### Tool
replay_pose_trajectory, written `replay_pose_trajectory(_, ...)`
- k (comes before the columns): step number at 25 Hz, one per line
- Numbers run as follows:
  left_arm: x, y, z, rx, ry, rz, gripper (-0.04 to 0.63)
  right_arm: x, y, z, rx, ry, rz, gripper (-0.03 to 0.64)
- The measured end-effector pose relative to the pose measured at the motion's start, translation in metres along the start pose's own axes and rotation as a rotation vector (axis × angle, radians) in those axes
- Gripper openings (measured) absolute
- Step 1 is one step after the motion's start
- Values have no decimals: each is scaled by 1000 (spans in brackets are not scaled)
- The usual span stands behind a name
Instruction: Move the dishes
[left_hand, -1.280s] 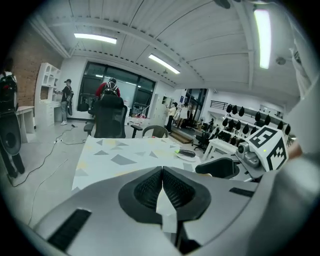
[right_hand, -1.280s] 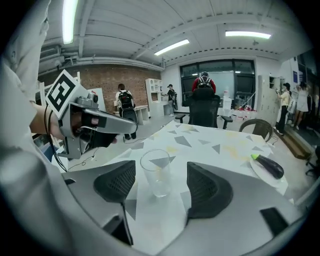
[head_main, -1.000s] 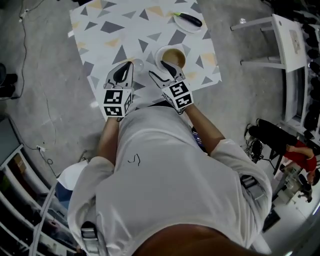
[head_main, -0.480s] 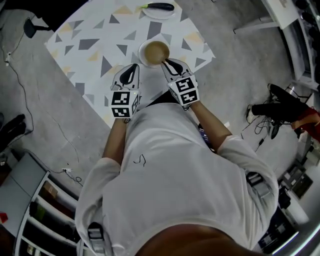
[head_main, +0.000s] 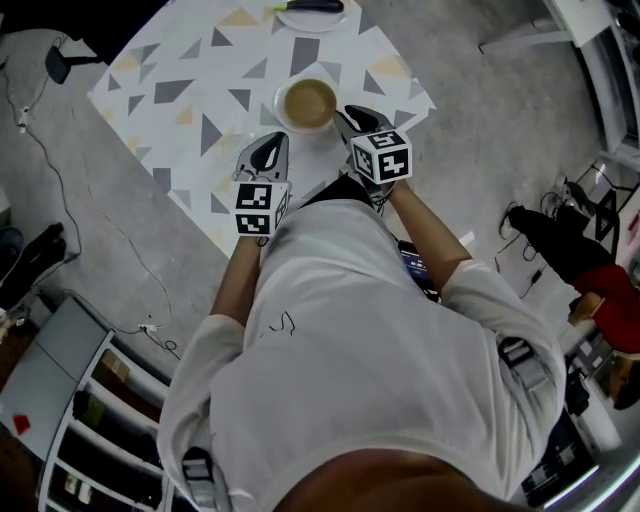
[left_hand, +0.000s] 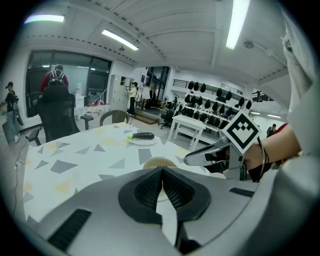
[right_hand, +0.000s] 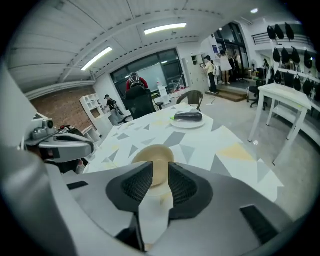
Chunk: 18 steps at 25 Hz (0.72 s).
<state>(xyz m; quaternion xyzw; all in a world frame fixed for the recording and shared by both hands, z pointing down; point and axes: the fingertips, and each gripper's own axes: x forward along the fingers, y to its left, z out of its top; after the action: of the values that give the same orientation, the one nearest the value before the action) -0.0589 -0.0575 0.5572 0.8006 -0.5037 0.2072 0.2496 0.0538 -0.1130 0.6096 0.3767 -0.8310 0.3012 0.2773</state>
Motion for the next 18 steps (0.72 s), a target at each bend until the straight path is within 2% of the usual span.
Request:
replay_pose_trajectory(9,6,8,-21,-67,72,79,20,44,-20,-4,-2,109,57,107)
replay_pose_trajectory(18,6,15,-29,-147,77,140,20,76,-27,-12,-2,224,98,90)
